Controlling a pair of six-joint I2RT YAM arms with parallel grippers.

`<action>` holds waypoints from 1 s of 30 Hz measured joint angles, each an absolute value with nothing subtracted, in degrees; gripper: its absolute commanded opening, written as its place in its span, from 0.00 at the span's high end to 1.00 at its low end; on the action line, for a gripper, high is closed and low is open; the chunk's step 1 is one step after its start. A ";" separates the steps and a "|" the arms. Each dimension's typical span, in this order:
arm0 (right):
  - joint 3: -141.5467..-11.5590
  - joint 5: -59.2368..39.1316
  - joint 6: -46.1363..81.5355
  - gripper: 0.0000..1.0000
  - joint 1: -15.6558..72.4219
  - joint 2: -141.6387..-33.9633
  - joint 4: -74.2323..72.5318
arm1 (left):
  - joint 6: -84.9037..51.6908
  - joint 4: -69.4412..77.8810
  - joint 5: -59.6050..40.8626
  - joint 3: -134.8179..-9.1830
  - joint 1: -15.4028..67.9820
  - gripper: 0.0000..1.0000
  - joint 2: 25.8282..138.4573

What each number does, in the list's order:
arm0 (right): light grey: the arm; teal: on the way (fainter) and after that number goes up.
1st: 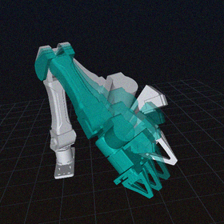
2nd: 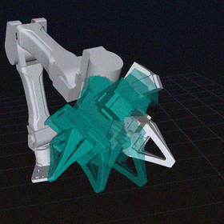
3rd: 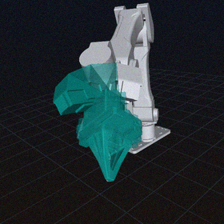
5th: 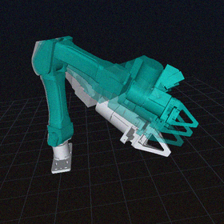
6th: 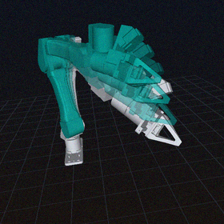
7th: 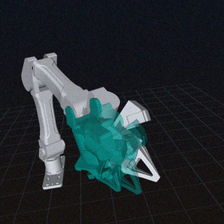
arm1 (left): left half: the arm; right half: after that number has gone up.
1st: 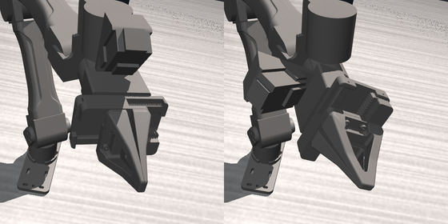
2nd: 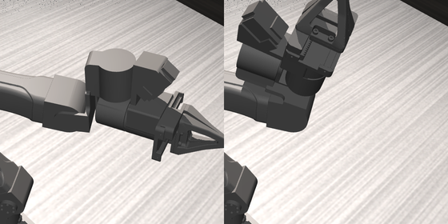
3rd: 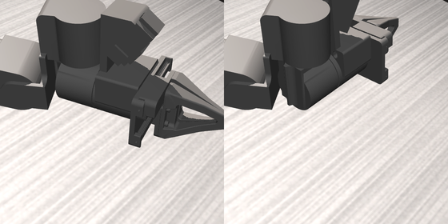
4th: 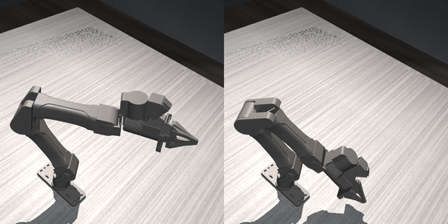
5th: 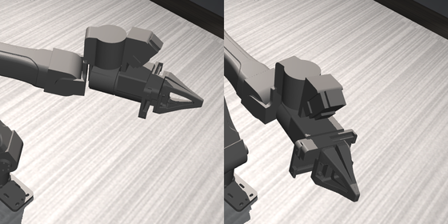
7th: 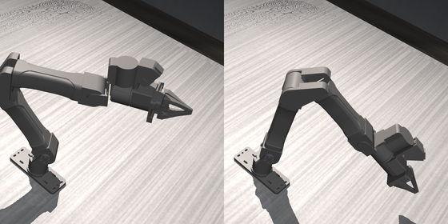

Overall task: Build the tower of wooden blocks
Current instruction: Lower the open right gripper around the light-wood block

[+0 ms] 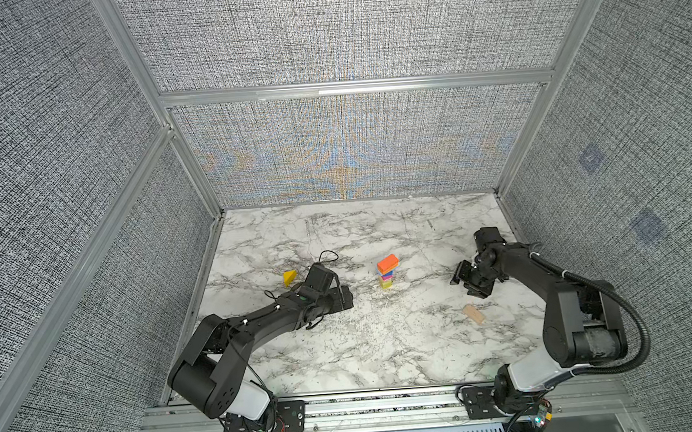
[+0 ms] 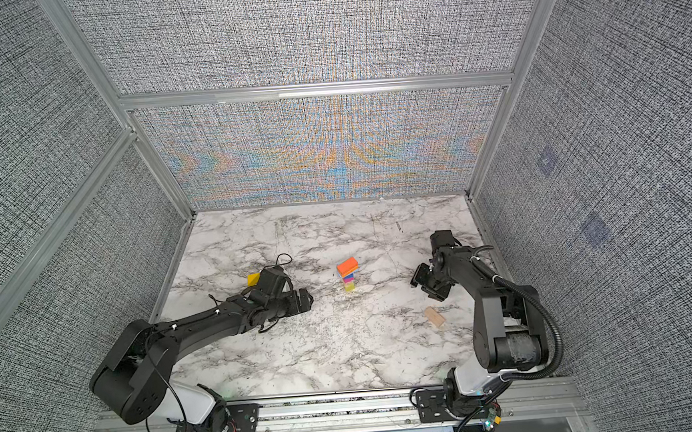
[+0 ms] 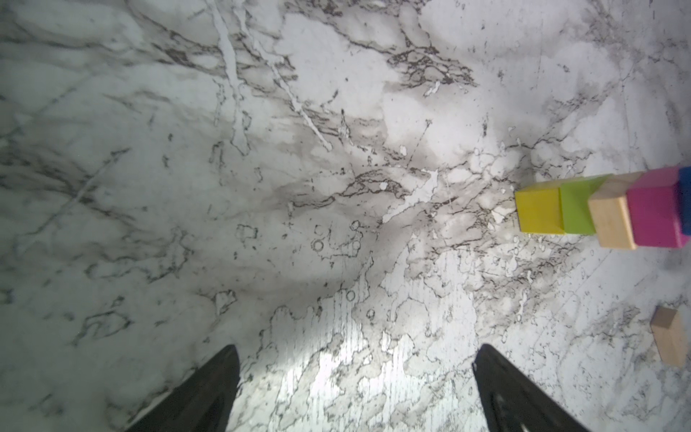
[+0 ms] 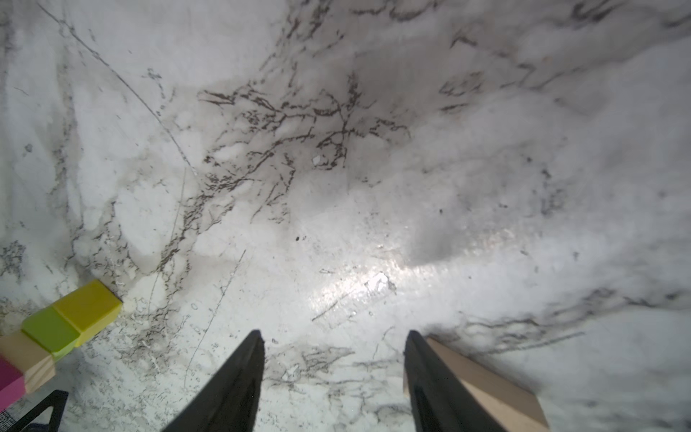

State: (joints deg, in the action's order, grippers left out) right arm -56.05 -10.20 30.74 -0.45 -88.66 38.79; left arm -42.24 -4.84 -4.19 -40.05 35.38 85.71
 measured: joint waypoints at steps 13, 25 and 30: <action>-45.52 -5.02 32.62 0.16 -3.75 -78.19 44.60 | -42.26 -4.47 -4.56 -39.83 35.31 0.02 86.00; -42.94 -6.07 35.40 0.16 -3.79 -78.67 42.22 | -42.26 -4.43 -4.60 -39.46 35.31 0.02 85.54; -42.72 -6.37 35.86 0.19 -3.79 -80.27 41.28 | -42.26 -4.40 -4.58 -39.46 35.31 0.02 85.65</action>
